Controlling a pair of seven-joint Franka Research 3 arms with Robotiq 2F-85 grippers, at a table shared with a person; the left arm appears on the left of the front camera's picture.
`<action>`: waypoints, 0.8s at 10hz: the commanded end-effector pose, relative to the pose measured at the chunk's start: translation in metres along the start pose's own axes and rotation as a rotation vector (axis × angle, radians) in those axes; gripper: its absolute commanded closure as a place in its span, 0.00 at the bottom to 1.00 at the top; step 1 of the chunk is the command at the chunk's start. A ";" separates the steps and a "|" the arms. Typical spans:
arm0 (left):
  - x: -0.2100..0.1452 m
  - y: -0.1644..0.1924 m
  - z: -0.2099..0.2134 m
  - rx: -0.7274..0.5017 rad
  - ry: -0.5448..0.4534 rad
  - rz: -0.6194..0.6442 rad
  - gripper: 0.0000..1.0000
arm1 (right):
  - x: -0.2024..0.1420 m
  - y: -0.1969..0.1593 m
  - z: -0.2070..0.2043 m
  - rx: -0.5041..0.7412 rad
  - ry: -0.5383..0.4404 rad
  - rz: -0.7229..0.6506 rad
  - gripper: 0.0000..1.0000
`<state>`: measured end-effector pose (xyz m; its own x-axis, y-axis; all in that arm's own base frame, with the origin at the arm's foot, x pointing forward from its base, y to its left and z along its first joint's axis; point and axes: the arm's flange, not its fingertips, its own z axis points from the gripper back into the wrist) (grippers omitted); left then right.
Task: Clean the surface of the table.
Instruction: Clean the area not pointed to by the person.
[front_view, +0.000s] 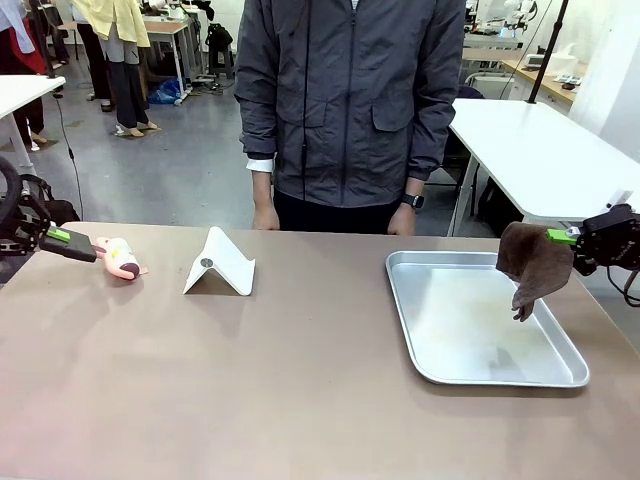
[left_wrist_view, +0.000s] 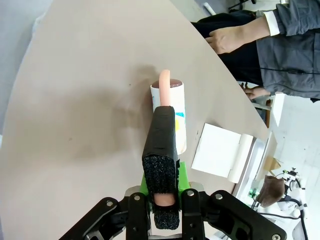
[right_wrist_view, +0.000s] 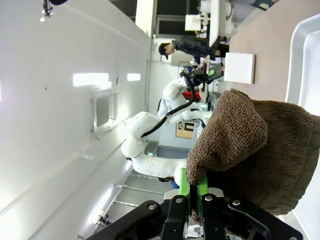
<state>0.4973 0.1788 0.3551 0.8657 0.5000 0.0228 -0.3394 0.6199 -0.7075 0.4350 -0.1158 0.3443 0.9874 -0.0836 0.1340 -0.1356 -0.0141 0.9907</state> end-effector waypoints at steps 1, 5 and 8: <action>-0.003 0.009 -0.029 0.092 0.083 -0.001 0.78 | 0.002 0.004 -0.002 0.018 -0.010 0.015 0.94; 0.000 -0.008 -0.046 0.085 0.117 -0.023 0.78 | 0.002 0.004 -0.002 0.018 -0.010 0.015 0.94; 0.003 -0.012 -0.050 0.063 0.114 -0.031 0.78 | 0.002 0.004 -0.002 0.018 -0.010 0.015 0.94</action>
<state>0.5253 0.1500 0.3549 0.8949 0.4459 0.0168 -0.3047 0.6382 -0.7070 0.4350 -0.1158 0.3443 0.9874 -0.0836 0.1340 -0.1357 -0.0141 0.9907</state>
